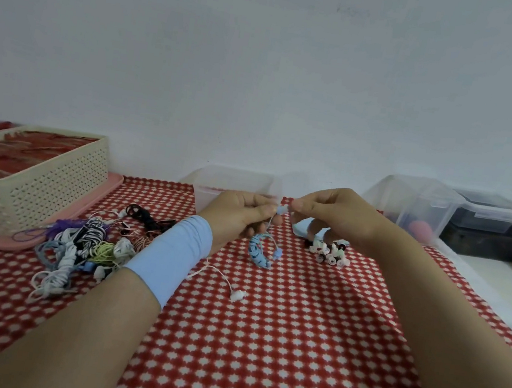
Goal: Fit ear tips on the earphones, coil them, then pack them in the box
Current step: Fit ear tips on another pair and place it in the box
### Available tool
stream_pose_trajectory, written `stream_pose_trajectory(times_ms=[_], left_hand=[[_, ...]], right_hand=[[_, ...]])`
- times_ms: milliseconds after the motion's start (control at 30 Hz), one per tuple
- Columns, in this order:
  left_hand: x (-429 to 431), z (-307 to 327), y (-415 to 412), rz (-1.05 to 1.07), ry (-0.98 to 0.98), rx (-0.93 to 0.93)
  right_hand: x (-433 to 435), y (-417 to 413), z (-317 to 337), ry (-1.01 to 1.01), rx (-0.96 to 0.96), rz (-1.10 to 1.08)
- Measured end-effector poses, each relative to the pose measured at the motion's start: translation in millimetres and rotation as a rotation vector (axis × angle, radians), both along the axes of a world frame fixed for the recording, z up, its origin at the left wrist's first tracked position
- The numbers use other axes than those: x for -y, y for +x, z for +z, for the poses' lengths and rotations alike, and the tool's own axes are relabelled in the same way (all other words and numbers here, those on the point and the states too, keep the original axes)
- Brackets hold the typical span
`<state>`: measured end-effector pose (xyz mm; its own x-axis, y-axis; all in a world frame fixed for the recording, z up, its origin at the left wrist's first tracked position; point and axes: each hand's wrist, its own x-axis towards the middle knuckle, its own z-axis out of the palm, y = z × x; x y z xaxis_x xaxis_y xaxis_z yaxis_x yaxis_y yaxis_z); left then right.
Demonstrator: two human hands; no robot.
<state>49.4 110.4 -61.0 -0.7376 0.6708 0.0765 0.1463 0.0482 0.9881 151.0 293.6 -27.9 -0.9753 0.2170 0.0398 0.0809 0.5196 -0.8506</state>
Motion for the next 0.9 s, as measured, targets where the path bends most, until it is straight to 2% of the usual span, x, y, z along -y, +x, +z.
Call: stream_pose_trajectory(times_ms=[67, 133, 267, 433, 567, 667, 767, 900], left_hand=[[3, 2, -3, 0.084, -0.088, -0.114], [4, 3, -6, 0.127, -0.186, -0.221], [6, 5, -10, 0.142, -0.444, -0.429], [8, 6, -12, 0.2, -0.71, -0.674], [5, 9, -8, 0.232, -0.695, -0.857], [2, 9, -2, 0.146, -0.663, -0.984], [1, 3, 0, 0.071, -0.729, -0.989], [2, 2, -4, 0.072, -0.862, -0.998]], right_hand=[[-14, 1, 2, 0.229, 0.053, -0.02], [-24, 1, 1, 0.431, 0.212, -0.011], [-30, -1, -5, 0.585, 0.409, 0.013], [-27, -7, -14, 0.588, 0.402, 0.008], [-23, -11, -16, 0.615, 0.393, 0.008], [-20, -11, -16, 0.603, 0.328, -0.008], [-12, -10, -11, 0.481, 0.19, -0.013], [1, -13, -11, 0.391, 0.113, -0.015]])
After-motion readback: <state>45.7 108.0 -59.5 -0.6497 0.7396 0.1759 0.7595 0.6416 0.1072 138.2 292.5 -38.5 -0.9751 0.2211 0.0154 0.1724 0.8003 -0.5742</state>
